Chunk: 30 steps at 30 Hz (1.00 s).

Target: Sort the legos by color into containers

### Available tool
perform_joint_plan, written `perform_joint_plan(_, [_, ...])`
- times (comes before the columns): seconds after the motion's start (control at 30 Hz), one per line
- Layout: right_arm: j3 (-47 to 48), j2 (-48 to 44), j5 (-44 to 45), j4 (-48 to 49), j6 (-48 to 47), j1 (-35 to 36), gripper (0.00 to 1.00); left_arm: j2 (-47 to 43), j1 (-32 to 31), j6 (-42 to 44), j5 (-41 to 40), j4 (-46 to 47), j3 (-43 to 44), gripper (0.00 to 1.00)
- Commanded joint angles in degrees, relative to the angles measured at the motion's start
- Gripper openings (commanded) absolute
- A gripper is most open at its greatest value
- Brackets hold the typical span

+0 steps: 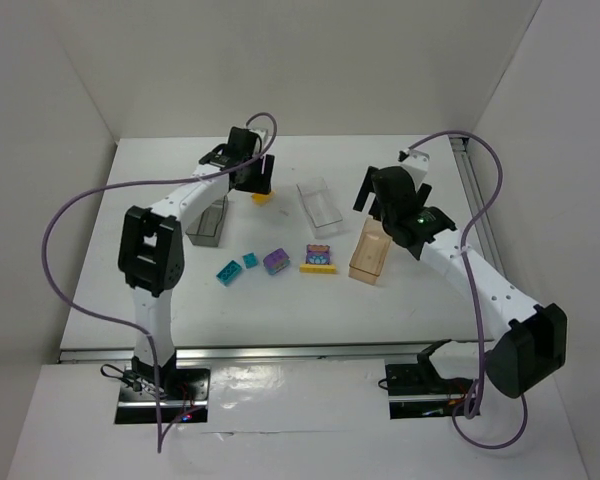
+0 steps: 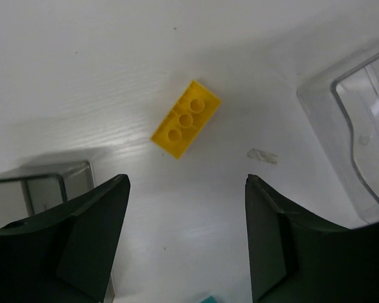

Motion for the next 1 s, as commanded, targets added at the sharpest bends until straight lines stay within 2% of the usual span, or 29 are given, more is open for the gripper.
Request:
perform_joint_plan(0.0, [2.9, 0.6, 1.1, -0.7, -0.4, 0.4, 1.0, 6.2, 0.8, 3.5, 3.1, -1.9, 7.6, 0.79])
perform_joint_plan(0.27, [8.1, 7.5, 3.7, -3.2, -0.9, 0.4, 1.0, 18.0, 0.3, 6.5, 2.9, -3.6, 20.2, 0.89])
perform_joint_plan(0.43, [8.3, 8.8, 5.1, -4.3, 0.5, 2.2, 1.0, 21.3, 0.3, 8.1, 4.5, -3.6, 22.6, 0.96])
perform_joint_plan(0.57, [7.6, 8.8, 3.8, -2.9, 1.7, 2.2, 1.0, 22.8, 0.3, 8.1, 5.8, -3.6, 23.1, 0.96])
perform_joint_plan(0.97, [4.9, 8.8, 5.6, -3.9, 2.8, 3.4, 1.0, 21.8, -0.8, 4.8, 4.6, -2.4, 16.7, 0.72])
